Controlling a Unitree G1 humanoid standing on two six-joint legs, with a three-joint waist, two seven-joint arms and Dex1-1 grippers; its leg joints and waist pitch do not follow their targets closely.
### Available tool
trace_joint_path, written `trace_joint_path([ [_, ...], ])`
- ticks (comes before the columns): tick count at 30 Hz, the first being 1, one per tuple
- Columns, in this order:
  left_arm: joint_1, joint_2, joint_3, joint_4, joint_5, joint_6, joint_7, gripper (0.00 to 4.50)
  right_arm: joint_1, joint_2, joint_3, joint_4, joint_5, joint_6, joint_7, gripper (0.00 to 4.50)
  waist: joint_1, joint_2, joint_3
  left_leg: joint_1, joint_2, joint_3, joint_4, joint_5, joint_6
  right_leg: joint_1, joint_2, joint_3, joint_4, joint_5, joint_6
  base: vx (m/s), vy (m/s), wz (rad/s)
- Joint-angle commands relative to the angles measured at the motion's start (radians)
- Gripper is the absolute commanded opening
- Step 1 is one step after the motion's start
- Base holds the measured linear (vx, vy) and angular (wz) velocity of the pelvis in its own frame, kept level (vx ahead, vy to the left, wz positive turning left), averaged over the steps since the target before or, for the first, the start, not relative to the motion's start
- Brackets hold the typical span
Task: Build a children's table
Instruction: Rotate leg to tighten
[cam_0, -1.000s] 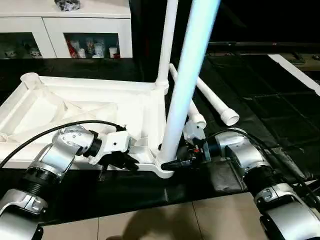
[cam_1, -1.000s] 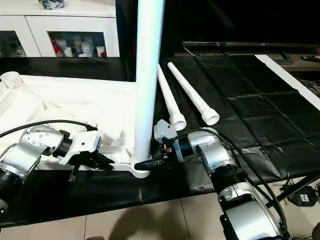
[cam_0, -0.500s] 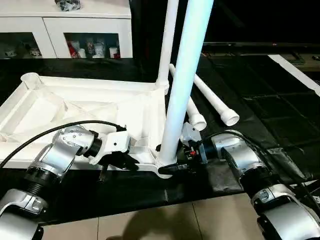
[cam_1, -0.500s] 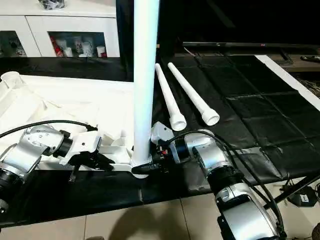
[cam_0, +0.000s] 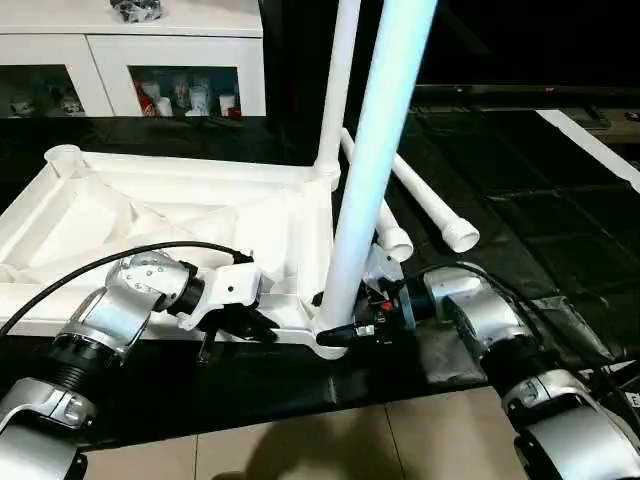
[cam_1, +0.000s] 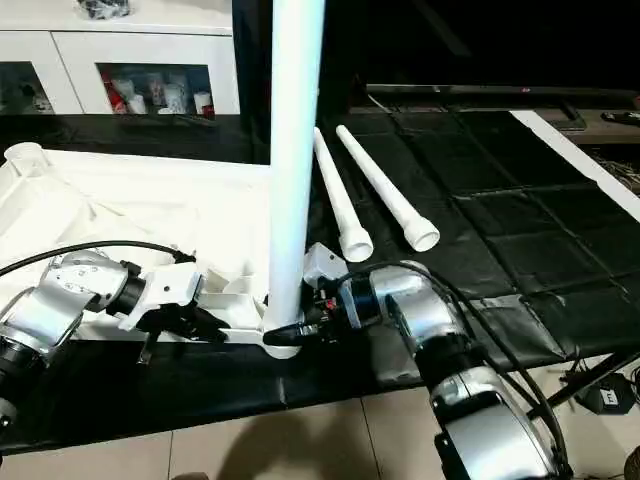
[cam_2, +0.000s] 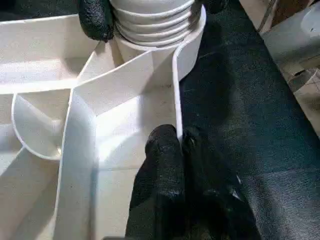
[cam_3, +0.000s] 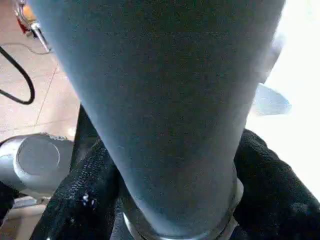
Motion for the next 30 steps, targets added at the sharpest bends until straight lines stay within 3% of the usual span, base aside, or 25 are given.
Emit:
trace_joint_path([
  [1,0.022,-0.036,-0.015,-0.02,0.004,0.057,0.036,0.0,0.024,0.014,-0.014,-0.023,0.019,0.029,-0.017,2.73,-0.004,0.027,-0.072,0.0,0.015,0.011,-0.07,-0.157,0.021,0.065,-0.059,0.061,-0.057,-0.192,-0.201,0.0,0.0,0.0],
  [3,0.024,-0.059,0.007,-0.02,-0.001,0.1,0.091,0.0,0.031,0.033,-0.035,-0.024,0.029,0.043,-0.067,2.73,-0.005,0.021,-0.067,0.004,0.015,0.012,-0.073,-0.198,0.013,0.063,-0.06,0.061,-0.068,-0.25,-0.194,0.0,0.0,0.0],
  [6,0.024,-0.119,0.064,-0.033,-0.024,0.203,0.217,0.0,0.039,0.088,-0.071,-0.01,0.028,0.065,-0.219,2.73,-0.016,0.022,-0.053,0.014,0.011,0.006,-0.08,-0.306,-0.012,0.059,-0.064,0.056,-0.091,-0.455,-0.139,0.0,0.0,0.0],
  [8,0.025,-0.168,0.106,-0.059,-0.031,0.292,0.328,0.0,0.036,0.141,-0.085,0.022,0.005,0.062,-0.364,2.73,-0.022,0.019,-0.057,0.018,0.006,0.002,-0.078,-0.312,-0.019,0.06,-0.068,0.051,-0.102,-0.522,-0.105,0.0,0.0,0.0],
  [9,0.025,-0.181,0.117,-0.067,-0.031,0.317,0.358,0.0,0.033,0.156,-0.088,0.033,-0.001,0.061,-0.402,2.73,-0.03,0.017,-0.058,0.008,0.006,-0.001,-0.081,-0.289,-0.021,0.065,-0.067,0.051,-0.099,-0.512,-0.097,0.0,0.0,0.0],
  [10,0.026,-0.222,0.144,-0.095,-0.024,0.387,0.446,0.0,0.011,0.212,-0.109,0.077,-0.008,0.062,-0.533,2.73,-0.04,0.018,-0.059,0.006,0.007,-0.002,-0.081,-0.281,-0.023,0.066,-0.067,0.05,-0.098,-0.498,-0.098,0.0,0.0,0.0],
  [13,0.03,-0.258,0.164,-0.129,-0.015,0.447,0.514,0.0,-0.018,0.269,-0.139,0.115,0.001,0.08,-0.645,2.72,-0.06,0.017,-0.059,0.006,0.0,-0.002,-0.077,-0.281,-0.014,0.062,-0.062,0.047,-0.102,-0.496,-0.101,0.0,0.0,0.0],
  [15,0.03,-0.33,0.198,-0.178,0.006,0.536,0.634,0.0,-0.079,0.344,-0.158,0.181,-0.012,0.106,-0.804,2.72,-0.069,0.012,-0.062,0.003,0.003,-0.002,-0.076,-0.248,-0.013,0.063,-0.061,0.051,-0.093,-0.452,-0.116,0.0,0.0,0.0],
  [18,0.027,-0.36,0.207,-0.201,0.028,0.564,0.691,0.0,-0.106,0.366,-0.156,0.213,-0.023,0.117,-0.85,2.72,-0.07,0.016,-0.065,0.004,0.003,0.003,-0.072,-0.219,0.006,0.06,-0.058,0.054,-0.088,-0.371,-0.138,0.0,0.0,0.0],
  [19,0.03,-0.366,0.187,-0.226,0.06,0.573,0.719,0.0,-0.107,0.379,-0.174,0.22,-0.016,0.108,-0.862,2.72,-0.07,0.011,-0.068,0.001,0.004,0.005,-0.072,-0.195,0.017,0.064,-0.058,0.056,-0.081,-0.318,-0.152,0.0,0.0,0.0],
  [21,0.033,-0.362,0.172,-0.234,0.071,0.57,0.717,0.0,-0.103,0.378,-0.178,0.217,-0.02,0.1,-0.865,3.42,-0.067,0.01,-0.071,-0.002,0.004,0.008,-0.071,-0.15,0.033,0.067,-0.057,0.058,-0.072,-0.238,-0.172,0.0,0.0,0.0],
  [23,0.037,-0.36,0.164,-0.24,0.066,0.574,0.711,0.0,-0.098,0.37,-0.18,0.217,-0.031,0.088,-0.874,3.44,-0.066,0.012,-0.071,-0.004,0.002,0.009,-0.07,-0.119,0.044,0.069,-0.056,0.059,-0.067,-0.192,-0.184,0.0,0.0,0.0],
  [24,0.037,-0.354,0.16,-0.238,0.068,0.568,0.707,0.0,-0.097,0.367,-0.186,0.217,-0.031,0.079,-0.876,3.55,-0.065,0.018,-0.071,-0.004,0.002,0.008,-0.07,-0.108,0.046,0.07,-0.057,0.059,-0.064,-0.172,-0.192,0.0,0.0,0.0],
  [26,0.037,-0.341,0.152,-0.237,0.073,0.559,0.705,0.0,-0.098,0.361,-0.198,0.223,-0.033,0.057,-0.884,3.85,-0.066,0.015,-0.071,-0.004,0.003,0.009,-0.07,-0.111,0.047,0.071,-0.055,0.059,-0.064,-0.166,-0.197,0.0,0.0,0.0],
  [27,0.037,-0.333,0.149,-0.234,0.073,0.555,0.7,0.0,-0.099,0.357,-0.199,0.224,-0.037,0.048,-0.887,3.91,-0.065,0.023,-0.069,-0.002,0.003,0.009,-0.071,-0.127,0.043,0.069,-0.057,0.059,-0.066,-0.182,-0.198,0.0,0.0,0.0],
  [30,0.045,-0.298,0.144,-0.226,0.072,0.521,0.65,0.0,-0.09,0.324,-0.192,0.213,-0.044,0.007,-0.857,4.1,-0.067,0.022,-0.067,0.0,0.004,0.009,-0.073,-0.171,0.032,0.069,-0.057,0.059,-0.074,-0.233,-0.184,0.0,0.0,0.0],
])
